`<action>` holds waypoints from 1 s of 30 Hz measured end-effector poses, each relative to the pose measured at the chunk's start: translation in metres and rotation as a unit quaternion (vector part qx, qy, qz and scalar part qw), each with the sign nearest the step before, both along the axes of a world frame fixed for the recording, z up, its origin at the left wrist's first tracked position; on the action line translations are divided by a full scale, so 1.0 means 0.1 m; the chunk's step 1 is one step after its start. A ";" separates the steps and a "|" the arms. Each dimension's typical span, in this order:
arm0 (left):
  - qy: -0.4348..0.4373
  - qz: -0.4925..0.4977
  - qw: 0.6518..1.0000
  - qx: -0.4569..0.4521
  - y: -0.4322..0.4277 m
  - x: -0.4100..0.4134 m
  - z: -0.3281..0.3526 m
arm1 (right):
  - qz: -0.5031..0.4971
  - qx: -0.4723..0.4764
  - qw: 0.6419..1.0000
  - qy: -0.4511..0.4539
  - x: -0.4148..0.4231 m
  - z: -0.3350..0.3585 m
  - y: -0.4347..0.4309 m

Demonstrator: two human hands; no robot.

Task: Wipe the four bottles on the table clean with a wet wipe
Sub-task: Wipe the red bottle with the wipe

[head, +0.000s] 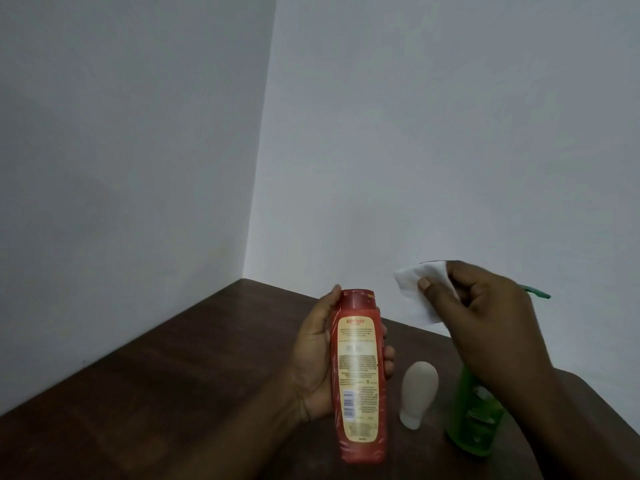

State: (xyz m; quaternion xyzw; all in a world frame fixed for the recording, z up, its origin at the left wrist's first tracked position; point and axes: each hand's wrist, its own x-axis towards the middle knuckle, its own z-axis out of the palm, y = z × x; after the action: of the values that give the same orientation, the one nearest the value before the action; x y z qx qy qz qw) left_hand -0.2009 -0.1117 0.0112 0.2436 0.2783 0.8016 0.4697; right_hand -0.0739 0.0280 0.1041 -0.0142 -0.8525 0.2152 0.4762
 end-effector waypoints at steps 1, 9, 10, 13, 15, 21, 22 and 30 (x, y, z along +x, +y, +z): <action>-0.003 0.001 1.000 0.000 0.01 0.00 -0.01 | 0.013 0.014 1.000 0.007 -0.01 -0.03 -0.06; 0.017 0.039 0.999 -0.010 0.04 0.06 -0.01 | -0.019 0.208 0.978 -0.016 -0.18 -0.37 -0.20; 0.018 0.055 0.998 -0.011 0.04 0.08 0.00 | -0.013 0.222 0.975 -0.021 -0.19 -0.40 -0.22; 0.018 0.064 0.998 -0.007 0.04 0.09 0.02 | 0.002 0.245 0.969 -0.015 -0.22 -0.43 -0.25; 0.020 0.061 0.998 -0.004 0.02 0.09 0.04 | 0.021 0.242 0.970 -0.027 -0.22 -0.44 -0.25; -0.019 0.030 0.999 0.018 -0.04 -0.03 0.05 | 0.112 0.341 0.926 -0.121 -0.23 -0.47 -0.18; -0.018 0.033 0.999 0.013 -0.06 -0.06 0.05 | 0.124 0.363 0.914 -0.134 -0.21 -0.48 -0.22; -0.014 0.062 0.998 0.002 -0.09 -0.25 0.03 | 0.209 0.488 0.829 -0.175 -0.17 -0.55 -0.31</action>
State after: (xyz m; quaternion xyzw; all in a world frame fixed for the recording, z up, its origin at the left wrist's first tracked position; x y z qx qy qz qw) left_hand -0.2263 -0.1210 0.0144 0.2161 0.2845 0.8333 0.4219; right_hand -0.0909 -0.0033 0.0490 0.3611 -0.8982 -0.1405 0.2078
